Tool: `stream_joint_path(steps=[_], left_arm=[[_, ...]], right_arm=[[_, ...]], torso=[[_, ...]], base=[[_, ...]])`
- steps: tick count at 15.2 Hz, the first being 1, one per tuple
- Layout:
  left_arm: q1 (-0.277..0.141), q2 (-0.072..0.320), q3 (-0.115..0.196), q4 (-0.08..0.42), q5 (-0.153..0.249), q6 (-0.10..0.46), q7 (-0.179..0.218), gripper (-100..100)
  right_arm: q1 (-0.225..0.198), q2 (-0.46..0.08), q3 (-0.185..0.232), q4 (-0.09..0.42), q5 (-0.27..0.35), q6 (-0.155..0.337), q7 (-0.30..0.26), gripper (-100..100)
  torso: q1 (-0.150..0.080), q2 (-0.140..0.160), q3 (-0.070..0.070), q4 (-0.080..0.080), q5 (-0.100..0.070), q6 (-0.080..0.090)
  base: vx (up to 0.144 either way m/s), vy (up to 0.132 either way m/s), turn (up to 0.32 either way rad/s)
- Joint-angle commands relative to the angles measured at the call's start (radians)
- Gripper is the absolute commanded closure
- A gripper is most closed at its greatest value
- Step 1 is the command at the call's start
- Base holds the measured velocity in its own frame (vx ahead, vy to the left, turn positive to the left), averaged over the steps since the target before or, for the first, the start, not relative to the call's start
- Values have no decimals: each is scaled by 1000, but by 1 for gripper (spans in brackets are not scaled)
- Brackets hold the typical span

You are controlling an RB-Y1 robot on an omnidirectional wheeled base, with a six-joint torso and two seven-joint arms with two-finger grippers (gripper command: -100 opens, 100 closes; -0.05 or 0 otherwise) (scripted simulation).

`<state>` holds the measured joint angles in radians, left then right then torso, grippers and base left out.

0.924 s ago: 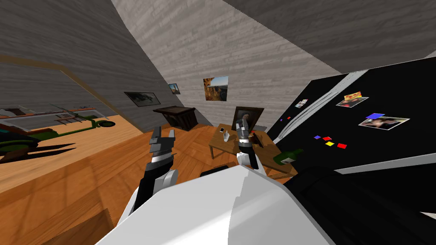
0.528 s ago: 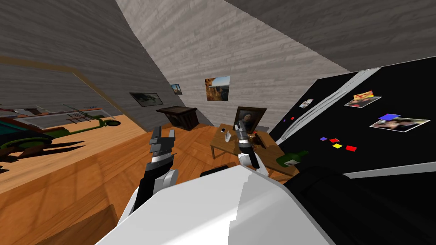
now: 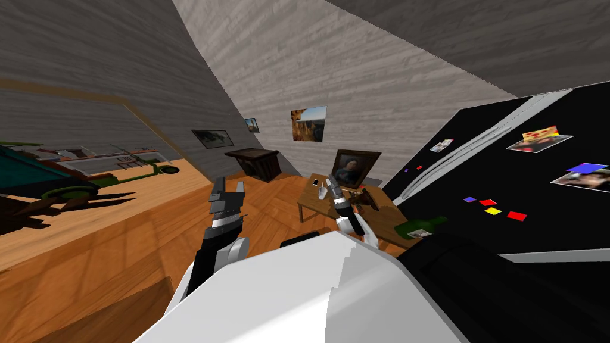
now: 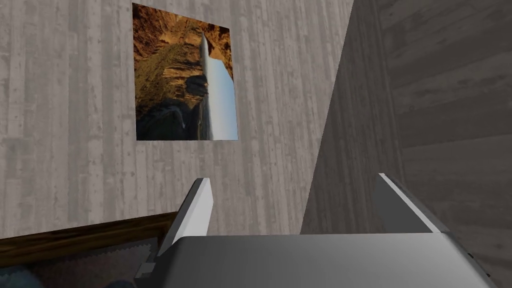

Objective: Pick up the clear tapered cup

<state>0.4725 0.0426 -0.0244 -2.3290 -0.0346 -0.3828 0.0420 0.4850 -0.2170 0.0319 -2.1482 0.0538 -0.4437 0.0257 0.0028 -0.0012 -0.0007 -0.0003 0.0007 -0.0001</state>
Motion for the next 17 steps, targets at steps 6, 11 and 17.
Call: stream_joint_path(steps=[6, 11, 17], left_arm=[[0, 0, 0, 0, 0, 0, 0, 0], [0, 0, 0, 0, 0, 0, 0, 0], [0, 0, 0, 0, 0, 0, 0, 0]], right_arm=[[-5, -154, 17, 117, 32, -8, 26, -100], [-5, -237, 26, 160, 44, -13, 36, -100], [-6, -356, 45, 252, 71, -23, 58, -100]], torso=[[1, -1, -1, 0, 0, 0], [1, -1, 0, 0, 0, 0], [1, -1, -1, 0, 0, 0]], base=[[26, 56, 86], [24, 55, 78], [31, 52, 82]])
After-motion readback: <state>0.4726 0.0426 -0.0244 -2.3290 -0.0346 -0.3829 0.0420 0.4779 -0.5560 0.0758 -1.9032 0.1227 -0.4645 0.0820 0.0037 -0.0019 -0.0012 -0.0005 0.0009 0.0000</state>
